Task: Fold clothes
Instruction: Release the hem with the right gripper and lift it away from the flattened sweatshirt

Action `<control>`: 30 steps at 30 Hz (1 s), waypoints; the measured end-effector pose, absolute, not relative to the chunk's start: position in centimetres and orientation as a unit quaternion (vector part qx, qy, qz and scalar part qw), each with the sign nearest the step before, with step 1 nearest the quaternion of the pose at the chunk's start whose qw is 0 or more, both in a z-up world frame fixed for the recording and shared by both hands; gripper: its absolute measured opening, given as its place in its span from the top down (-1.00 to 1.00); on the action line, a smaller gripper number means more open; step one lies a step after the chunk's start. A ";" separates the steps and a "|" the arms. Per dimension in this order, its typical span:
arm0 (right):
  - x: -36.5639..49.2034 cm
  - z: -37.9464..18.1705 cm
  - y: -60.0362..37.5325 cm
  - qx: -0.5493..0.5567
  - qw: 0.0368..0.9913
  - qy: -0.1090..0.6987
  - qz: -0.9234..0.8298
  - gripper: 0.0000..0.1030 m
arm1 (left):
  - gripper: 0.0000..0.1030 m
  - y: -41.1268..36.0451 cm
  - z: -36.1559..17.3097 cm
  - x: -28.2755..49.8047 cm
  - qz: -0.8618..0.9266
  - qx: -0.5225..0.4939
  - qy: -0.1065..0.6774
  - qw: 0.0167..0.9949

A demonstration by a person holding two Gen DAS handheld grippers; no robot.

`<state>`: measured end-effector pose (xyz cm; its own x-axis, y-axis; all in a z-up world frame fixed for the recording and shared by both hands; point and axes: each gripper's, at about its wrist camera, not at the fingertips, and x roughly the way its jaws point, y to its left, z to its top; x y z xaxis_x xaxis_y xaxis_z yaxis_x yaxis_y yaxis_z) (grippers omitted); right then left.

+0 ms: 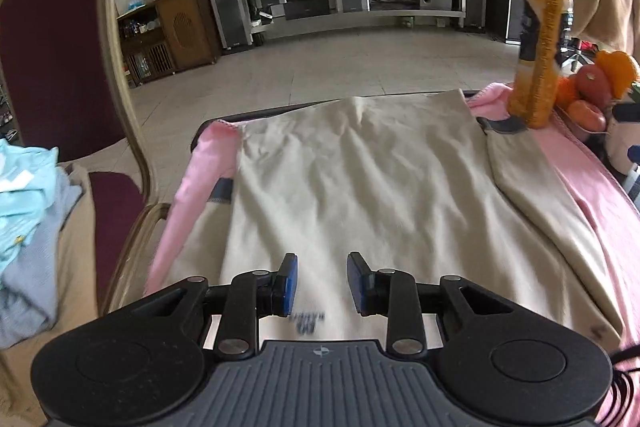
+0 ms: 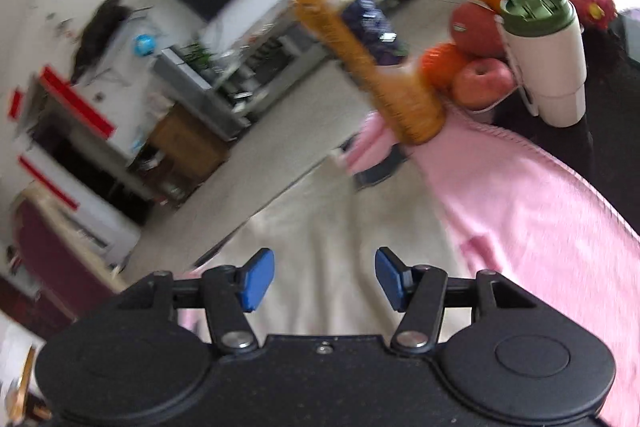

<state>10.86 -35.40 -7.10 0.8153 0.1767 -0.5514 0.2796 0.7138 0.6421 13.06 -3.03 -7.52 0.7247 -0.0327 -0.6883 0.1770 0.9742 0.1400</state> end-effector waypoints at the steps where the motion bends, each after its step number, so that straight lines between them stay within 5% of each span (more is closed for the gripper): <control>1: 12.1 -8.1 -36.0 0.374 0.874 0.308 -0.041 0.03 | 0.42 -3.4 -8.3 13.9 -0.054 0.100 0.368 0.923; 5: 17.1 -12.0 -38.3 0.360 0.869 0.328 -0.087 0.54 | 0.50 -4.6 -12.3 16.5 -0.054 0.117 0.398 0.908; 8: 20.8 -14.8 -39.9 0.349 0.865 0.343 -0.112 0.55 | 0.65 -4.9 -15.3 17.9 -0.062 0.115 0.428 0.894; 19: 30.6 -18.8 -38.6 0.271 0.889 0.352 -0.115 0.30 | 0.63 -4.8 -16.7 18.4 -0.075 0.107 0.439 0.889; 21: 30.9 -19.1 -37.9 0.246 0.900 0.339 -0.120 0.56 | 0.63 -5.1 -16.8 18.2 -0.075 0.116 0.435 0.890; 22: 30.0 -18.2 -37.7 0.241 0.905 0.329 -0.119 0.87 | 0.63 -5.3 -16.8 18.1 -0.075 0.120 0.433 0.890; 30: 21.7 -10.4 -36.1 0.209 0.941 0.244 -0.108 0.90 | 0.63 -6.0 -13.1 15.1 -0.091 0.133 0.374 0.913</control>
<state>21.70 -36.10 -10.38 0.8578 -0.1004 -0.5041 0.3047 0.8892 0.3414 15.14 -5.95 -13.09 0.7034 -0.0664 -0.7077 0.2651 0.9483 0.1745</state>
